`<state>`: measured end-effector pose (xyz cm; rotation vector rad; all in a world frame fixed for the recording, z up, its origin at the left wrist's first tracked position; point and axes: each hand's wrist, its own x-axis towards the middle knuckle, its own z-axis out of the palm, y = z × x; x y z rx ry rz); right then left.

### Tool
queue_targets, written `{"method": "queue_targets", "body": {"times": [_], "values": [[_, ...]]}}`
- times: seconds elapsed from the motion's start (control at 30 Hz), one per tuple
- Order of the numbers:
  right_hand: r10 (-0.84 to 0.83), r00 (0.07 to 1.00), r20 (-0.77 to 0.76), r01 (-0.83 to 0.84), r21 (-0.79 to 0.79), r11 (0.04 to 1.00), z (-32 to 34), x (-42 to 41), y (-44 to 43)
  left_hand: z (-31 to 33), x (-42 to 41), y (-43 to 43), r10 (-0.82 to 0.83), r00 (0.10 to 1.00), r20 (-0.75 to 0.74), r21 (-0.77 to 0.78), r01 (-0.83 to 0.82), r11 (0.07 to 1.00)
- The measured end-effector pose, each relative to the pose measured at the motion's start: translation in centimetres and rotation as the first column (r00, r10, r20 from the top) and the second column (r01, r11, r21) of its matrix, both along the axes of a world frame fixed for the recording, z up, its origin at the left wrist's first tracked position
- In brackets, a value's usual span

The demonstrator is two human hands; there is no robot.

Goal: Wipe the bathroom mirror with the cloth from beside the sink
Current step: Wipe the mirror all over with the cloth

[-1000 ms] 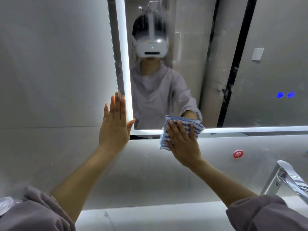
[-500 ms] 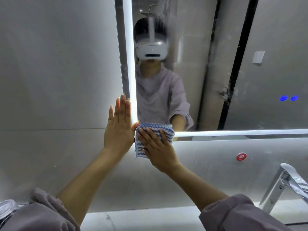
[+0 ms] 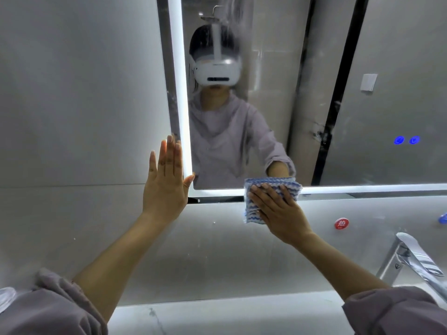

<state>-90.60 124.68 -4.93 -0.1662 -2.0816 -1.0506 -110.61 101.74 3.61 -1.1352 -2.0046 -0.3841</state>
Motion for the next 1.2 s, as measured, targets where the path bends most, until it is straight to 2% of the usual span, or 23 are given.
{"method": "queue_targets", "body": {"times": [0.27,0.57,0.7,0.87,1.2], "values": [[-0.078,0.996,-0.038,0.074,-0.092,0.993,-0.1,6.7,6.2,0.1,0.3,0.0,0.030,0.999,-0.017,-0.001,-0.030,1.000],[-0.075,0.995,-0.072,0.065,-0.126,0.990,-0.7,6.4,6.3,-0.1,0.1,0.2,0.038,0.999,-0.006,0.008,-0.038,0.999],[-0.047,0.997,-0.060,0.042,-0.083,0.996,-0.5,4.3,4.2,-0.2,0.0,0.1,0.034,0.999,-0.009,0.020,-0.034,0.999],[0.062,0.996,0.060,-0.064,0.033,0.997,0.2,-1.5,-0.6,-0.2,-0.1,0.1,0.006,1.000,0.008,0.034,-0.006,0.999],[0.102,0.981,0.162,-0.110,0.041,0.993,0.1,-9.2,-8.0,-0.1,0.0,0.5,0.058,0.998,0.039,0.008,-0.058,0.998]]}}
